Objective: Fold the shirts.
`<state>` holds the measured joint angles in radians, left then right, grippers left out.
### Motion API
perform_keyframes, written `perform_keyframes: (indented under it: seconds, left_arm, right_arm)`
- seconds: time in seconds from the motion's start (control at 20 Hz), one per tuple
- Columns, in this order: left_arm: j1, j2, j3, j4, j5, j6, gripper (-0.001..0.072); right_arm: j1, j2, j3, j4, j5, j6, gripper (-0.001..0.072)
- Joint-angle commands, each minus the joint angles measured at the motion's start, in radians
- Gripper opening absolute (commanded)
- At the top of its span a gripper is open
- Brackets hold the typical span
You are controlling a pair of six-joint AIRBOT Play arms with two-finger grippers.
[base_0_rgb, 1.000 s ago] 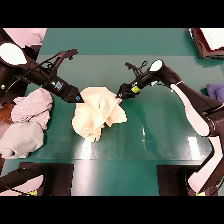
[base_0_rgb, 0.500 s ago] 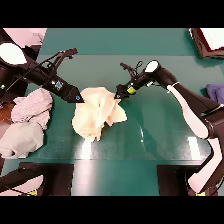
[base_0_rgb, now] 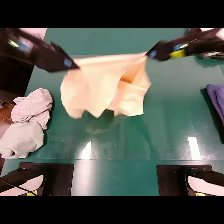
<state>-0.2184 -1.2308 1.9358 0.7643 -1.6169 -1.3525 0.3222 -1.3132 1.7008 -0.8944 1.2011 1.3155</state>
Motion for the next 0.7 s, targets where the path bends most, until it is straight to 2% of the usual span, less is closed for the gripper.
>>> perform_keyframes:
  seconds: [0.0, 0.15, 0.35, 0.5, 0.65]
  left_arm:
    - [0.001, 0.009, 0.210, -0.287, 0.024, -0.013, 0.0023]
    - [0.001, 0.055, 0.209, -0.499, 0.082, -0.013, 0.0023]
    - [0.001, 0.104, 0.209, -0.608, 0.117, -0.013, 0.0024]
    - [0.001, 0.119, 0.209, -0.557, 0.090, -0.014, 0.0024]
    - [0.001, 0.124, 0.114, -0.309, 0.035, -0.063, 0.0024]
  right_arm:
    - [-0.054, 0.257, 0.001, -0.027, -0.114, -0.017, 0.0015]
    - [-0.054, 0.416, 0.001, -0.027, -0.183, -0.059, 0.0014]
    - [-0.054, 0.550, 0.001, -0.132, -0.212, -0.068, 0.0014]
    - [-0.054, 0.590, 0.001, -0.218, -0.216, -0.052, 0.0013]
    - [-0.054, 0.532, 0.001, -0.232, -0.190, -0.032, 0.0013]
